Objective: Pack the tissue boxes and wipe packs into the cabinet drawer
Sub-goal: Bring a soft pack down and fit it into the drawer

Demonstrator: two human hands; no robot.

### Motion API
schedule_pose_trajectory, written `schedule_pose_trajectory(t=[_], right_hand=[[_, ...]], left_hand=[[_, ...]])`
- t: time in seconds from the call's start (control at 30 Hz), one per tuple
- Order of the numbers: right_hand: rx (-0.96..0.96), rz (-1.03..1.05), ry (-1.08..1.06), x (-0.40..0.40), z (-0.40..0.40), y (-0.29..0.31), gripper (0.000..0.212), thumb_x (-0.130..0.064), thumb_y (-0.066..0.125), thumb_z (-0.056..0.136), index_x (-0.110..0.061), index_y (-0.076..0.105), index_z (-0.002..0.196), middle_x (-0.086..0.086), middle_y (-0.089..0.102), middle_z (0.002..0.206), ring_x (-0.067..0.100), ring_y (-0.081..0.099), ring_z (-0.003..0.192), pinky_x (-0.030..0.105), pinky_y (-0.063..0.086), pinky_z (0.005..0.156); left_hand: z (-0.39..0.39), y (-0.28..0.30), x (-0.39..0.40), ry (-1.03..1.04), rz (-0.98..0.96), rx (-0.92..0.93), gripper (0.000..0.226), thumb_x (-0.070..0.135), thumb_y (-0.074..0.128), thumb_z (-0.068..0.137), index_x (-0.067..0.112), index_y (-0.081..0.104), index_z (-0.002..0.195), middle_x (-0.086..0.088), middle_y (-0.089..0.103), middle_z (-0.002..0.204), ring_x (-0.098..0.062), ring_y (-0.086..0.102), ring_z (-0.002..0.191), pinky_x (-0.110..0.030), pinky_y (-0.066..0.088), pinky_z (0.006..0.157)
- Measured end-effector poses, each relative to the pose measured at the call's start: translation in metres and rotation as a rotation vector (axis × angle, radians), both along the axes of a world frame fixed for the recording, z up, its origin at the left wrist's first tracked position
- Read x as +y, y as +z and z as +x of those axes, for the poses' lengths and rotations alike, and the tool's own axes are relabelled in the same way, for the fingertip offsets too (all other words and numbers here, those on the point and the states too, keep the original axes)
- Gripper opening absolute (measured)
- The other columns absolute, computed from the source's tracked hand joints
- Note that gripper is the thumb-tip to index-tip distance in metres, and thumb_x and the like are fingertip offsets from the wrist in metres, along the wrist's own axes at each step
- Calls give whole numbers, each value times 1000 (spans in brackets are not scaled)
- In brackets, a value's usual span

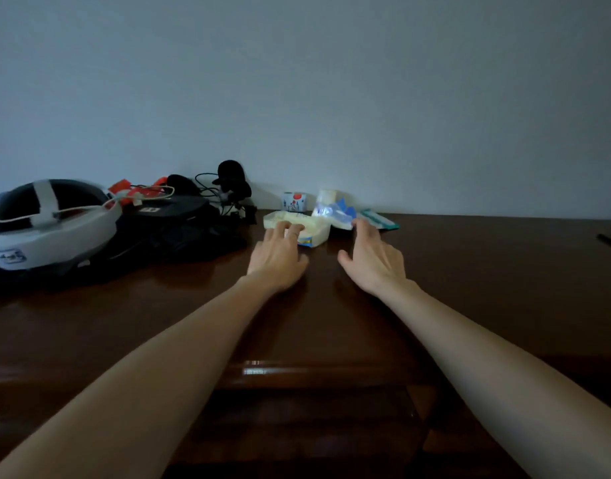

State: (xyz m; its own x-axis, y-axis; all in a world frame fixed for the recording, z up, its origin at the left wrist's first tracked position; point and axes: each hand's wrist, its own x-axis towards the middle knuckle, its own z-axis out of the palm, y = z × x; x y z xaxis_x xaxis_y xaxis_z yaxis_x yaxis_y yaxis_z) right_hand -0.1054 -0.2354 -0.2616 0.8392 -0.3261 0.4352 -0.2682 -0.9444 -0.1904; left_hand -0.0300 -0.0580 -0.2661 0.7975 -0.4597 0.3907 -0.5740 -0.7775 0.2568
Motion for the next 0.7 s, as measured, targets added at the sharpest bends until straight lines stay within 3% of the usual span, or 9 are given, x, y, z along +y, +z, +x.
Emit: schedule_pose_trajectory(t=[0.07,0.13,0.17,0.23,0.3,0.47,0.7], right_hand=[[29,8,-14,-12,41,3,80,-40,57,95,-34,6,157,15,24,161,37,67,99,36,43,66],[90,-26,6,-25,77,0,86,-39,55,95,-44,-3,158,11,4,169,38,66,104,37,47,69],[127,-48,23,-31,91,-5,80,-41,52,96,-45,1,158,9,9,170,37,65,111,39,48,74],[166,-102,42,-36,110,-15,57,-49,43,98,-41,27,152,8,44,155,35,62,119,43,47,82],[163,-162,47,-36,118,-20,40,-50,37,100,-31,46,135,8,62,134,35,64,114,42,43,78],[113,-169,108,-29,85,-14,27,-46,39,105,-24,52,114,6,64,122,36,64,107,39,40,71],[63,-158,150,23,-29,-3,30,-57,51,97,-29,51,90,-1,66,99,26,65,89,34,38,66]], left_hand=[[26,-10,-23,-19,40,40,74,44,53,91,27,21,156,-3,12,164,-30,17,148,-55,29,114],[56,-16,-42,-23,75,74,75,54,49,91,31,19,156,1,7,166,-27,8,151,-64,20,115],[69,-17,-49,-14,86,89,72,58,47,91,31,26,154,-1,16,164,-27,13,150,-65,22,113],[87,-20,-57,9,67,98,64,60,45,91,24,41,144,-6,40,152,-28,31,142,-60,33,108],[92,-21,-59,5,26,48,58,54,46,95,17,48,139,-10,52,140,-31,44,131,-50,42,101],[57,-12,-38,-55,29,18,47,43,54,94,12,53,130,-13,57,127,-33,55,118,-41,45,87],[-68,-9,19,30,43,-96,56,59,55,80,15,61,114,-3,61,120,-25,54,114,-37,42,71]])
